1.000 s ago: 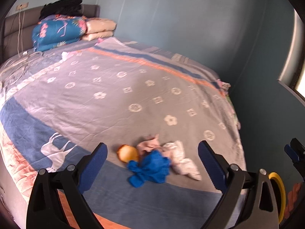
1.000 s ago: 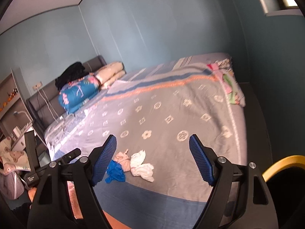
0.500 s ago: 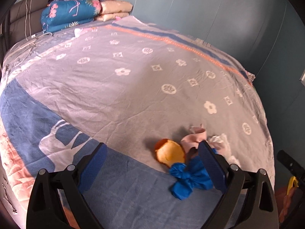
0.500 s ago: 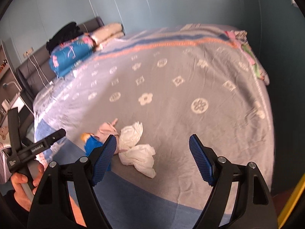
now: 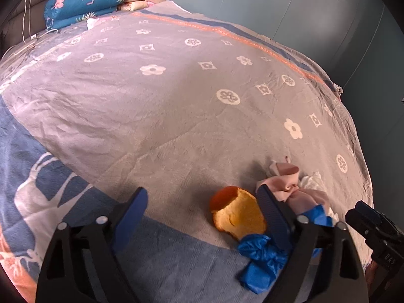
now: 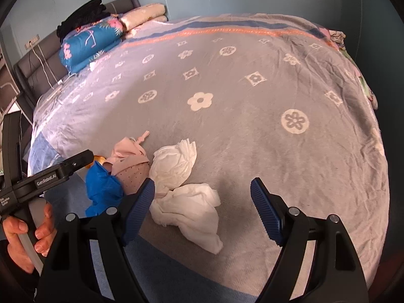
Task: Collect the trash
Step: 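Grasp the orange peel with the left tool while the right tool grasps the white tissue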
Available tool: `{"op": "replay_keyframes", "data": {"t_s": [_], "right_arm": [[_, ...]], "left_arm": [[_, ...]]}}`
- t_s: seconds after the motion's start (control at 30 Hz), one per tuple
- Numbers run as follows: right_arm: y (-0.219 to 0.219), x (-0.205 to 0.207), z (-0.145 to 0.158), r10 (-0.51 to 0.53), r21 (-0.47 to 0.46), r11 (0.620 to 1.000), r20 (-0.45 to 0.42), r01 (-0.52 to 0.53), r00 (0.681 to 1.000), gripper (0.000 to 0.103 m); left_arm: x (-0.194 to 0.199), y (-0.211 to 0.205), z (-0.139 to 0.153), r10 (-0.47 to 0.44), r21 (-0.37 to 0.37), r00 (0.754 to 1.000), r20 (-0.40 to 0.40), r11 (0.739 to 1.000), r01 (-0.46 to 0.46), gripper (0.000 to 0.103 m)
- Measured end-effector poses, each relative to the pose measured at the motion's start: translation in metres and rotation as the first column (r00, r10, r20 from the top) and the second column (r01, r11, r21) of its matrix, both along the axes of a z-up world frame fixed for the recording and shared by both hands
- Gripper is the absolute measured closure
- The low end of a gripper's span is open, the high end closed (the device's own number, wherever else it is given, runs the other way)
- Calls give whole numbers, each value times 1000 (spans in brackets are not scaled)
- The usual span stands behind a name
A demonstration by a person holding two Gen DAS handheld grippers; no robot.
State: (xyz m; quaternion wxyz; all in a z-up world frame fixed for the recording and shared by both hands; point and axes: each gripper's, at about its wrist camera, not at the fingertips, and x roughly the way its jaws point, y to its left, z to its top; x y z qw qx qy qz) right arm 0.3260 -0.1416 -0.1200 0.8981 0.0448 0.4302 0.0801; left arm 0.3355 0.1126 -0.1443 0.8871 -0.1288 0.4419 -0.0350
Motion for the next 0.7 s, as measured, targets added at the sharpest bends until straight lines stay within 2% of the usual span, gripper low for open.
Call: {"op": "replay_keyframes", "data": {"t_s": [0.17,0.23,0.37,0.43,0.5,0.57,0.6,0.67,0.7], "right_arm": [[12,10,-13,21,-17,1000,-26,-21,999,28],[15,16,-19,24,-28,999,-41,-25,999,29],[16,23,-28,17,-4,1000,-64,-17,998,31],[20,25,-31,37,1,999,-71,-37,997,38],[26,25,-32,62,6,998,-77,-62,995,45],[31,23,-31,84,8,996,-77,-84,993,57],[31,22,-31,87,10,996,-77,-86,993,59],[34,21,-30,102,22,995,-81,-101,991,72],[36,20,-29,108,23,994,-79,-107,991,74]], "left_arm": [[7,-4,-12,-24,8,1000,-5,1000,24,31],[9,-7,-12,-36,17,999,0,999,36,38],[9,-14,-12,-62,20,998,8,998,62,60],[9,-19,-13,-88,22,996,10,996,87,69],[9,-23,-13,-112,13,994,8,994,111,84],[9,-24,-13,-115,9,993,9,993,115,91],[9,-23,-13,-115,-5,993,9,993,115,94],[9,-20,-14,-110,-27,994,7,994,110,95],[9,-19,-14,-108,-32,994,8,994,108,95]]}}
